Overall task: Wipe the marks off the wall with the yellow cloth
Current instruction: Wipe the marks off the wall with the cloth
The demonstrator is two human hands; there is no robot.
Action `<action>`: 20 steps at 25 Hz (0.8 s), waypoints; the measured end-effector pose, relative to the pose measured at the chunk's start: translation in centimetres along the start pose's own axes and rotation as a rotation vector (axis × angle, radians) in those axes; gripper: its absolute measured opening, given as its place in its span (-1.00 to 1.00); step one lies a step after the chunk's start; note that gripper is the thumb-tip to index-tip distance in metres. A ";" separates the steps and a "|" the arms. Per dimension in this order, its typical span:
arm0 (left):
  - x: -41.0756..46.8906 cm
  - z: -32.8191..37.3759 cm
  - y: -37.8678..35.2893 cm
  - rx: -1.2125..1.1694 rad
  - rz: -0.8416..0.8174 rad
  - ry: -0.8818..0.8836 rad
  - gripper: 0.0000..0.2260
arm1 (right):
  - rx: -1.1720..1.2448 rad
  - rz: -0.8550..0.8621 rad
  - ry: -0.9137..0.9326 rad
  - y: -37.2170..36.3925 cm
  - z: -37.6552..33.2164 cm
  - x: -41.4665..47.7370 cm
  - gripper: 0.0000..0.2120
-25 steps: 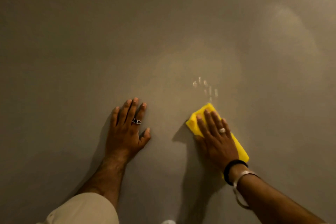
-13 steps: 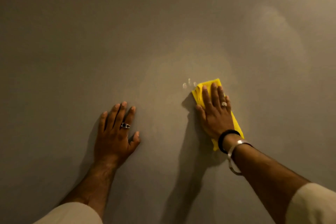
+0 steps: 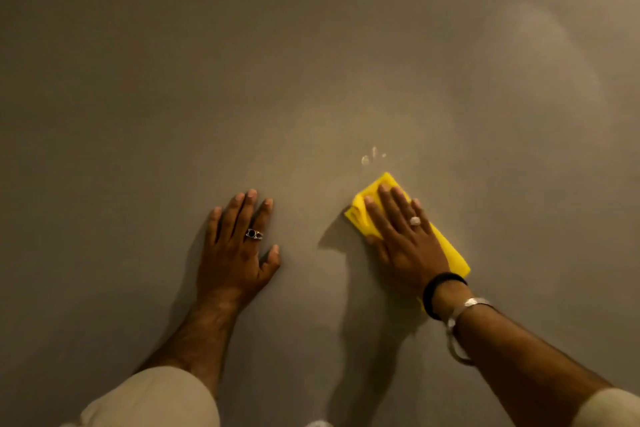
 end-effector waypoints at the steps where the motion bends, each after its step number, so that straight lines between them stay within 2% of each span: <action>1: 0.0 0.0 0.0 -0.003 0.000 0.002 -0.34 | -0.003 0.011 -0.060 0.3 1.4 -0.2 -0.45; 4: 0.1 -0.1 -0.1 0.001 -0.003 0.006 -0.34 | 0.046 0.027 -0.328 1.0 3.7 3.1 -0.37; 5: 0.1 -0.1 -0.1 0.005 -0.007 0.007 -0.34 | 0.046 0.017 -0.317 1.0 2.8 4.0 -0.35; 8: 0.0 0.0 0.0 0.001 -0.004 0.010 -0.34 | -0.021 -0.031 -0.100 0.1 0.3 2.2 -0.39; 9: -0.1 0.0 0.0 -0.002 -0.003 0.011 -0.35 | -0.028 -0.036 -0.104 -0.1 0.9 1.1 -0.40; 12: -0.1 0.1 -0.1 -0.013 0.012 0.014 -0.35 | 0.009 0.038 -0.384 0.5 4.1 3.3 -0.38; 13: 0.1 0.1 -0.1 -0.012 0.013 0.015 -0.35 | 0.048 0.041 -0.427 0.8 4.1 5.1 -0.37; 15: 0.1 0.1 -0.1 -0.009 0.015 0.014 -0.35 | 0.051 0.034 -0.311 1.1 2.0 6.3 -0.37; 17: 0.1 0.0 -0.1 -0.011 0.020 0.011 -0.34 | 0.005 0.015 -0.112 0.4 0.1 3.8 -0.41; 18: 0.0 0.0 -0.1 -0.011 0.018 0.012 -0.34 | -0.014 0.003 -0.080 0.3 0.3 2.1 -0.42; 20: 0.0 0.1 0.0 -0.012 0.024 0.018 -0.34 | 0.007 0.036 -0.225 0.5 2.7 1.5 -0.40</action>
Point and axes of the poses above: each hand's wrist, its own x-axis towards the middle knuckle, its own y-axis out of the back of the hand, z = x × y, the point moved 4 cm from there along x, towards the middle knuckle, and after that the axes turned 11 degrees about y, right-handed, at the moved point
